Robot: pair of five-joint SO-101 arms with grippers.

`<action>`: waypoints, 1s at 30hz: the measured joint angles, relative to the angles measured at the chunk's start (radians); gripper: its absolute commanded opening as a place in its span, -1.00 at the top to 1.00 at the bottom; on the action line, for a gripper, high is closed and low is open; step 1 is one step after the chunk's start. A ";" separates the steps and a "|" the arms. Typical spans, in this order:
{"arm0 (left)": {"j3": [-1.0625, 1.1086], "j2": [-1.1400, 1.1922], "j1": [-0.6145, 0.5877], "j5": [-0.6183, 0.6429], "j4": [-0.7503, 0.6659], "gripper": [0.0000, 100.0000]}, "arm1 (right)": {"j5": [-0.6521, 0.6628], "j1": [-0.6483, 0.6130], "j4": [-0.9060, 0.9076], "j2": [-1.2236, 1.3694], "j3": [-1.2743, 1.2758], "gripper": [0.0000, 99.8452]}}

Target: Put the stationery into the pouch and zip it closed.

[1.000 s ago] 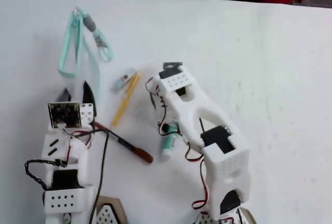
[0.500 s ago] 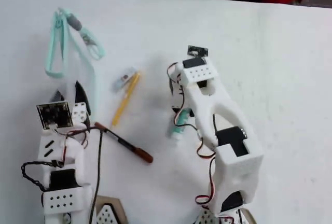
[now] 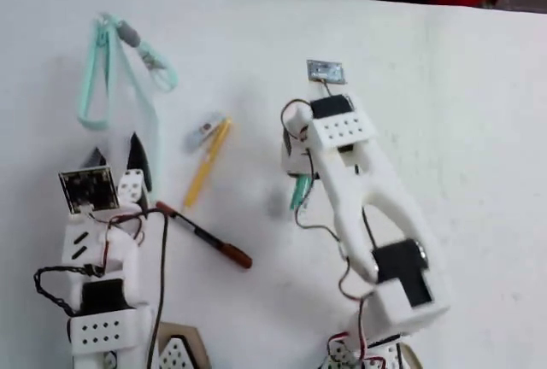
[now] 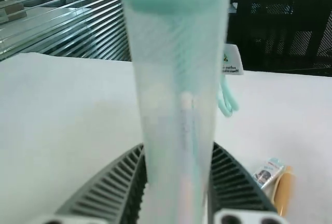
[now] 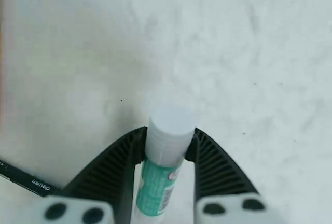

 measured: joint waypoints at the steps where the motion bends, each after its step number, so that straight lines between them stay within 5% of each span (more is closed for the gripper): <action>1: -0.011 0.000 0.000 0.000 0.032 0.65 | 0.002 0.000 -0.038 -0.049 0.048 0.96; 12: -0.048 0.002 0.040 -0.002 0.137 0.65 | 0.002 0.000 -0.565 -0.450 0.551 0.96; 30: -0.048 0.002 0.040 -0.002 0.141 0.66 | 0.002 0.000 -0.605 -0.560 0.603 0.96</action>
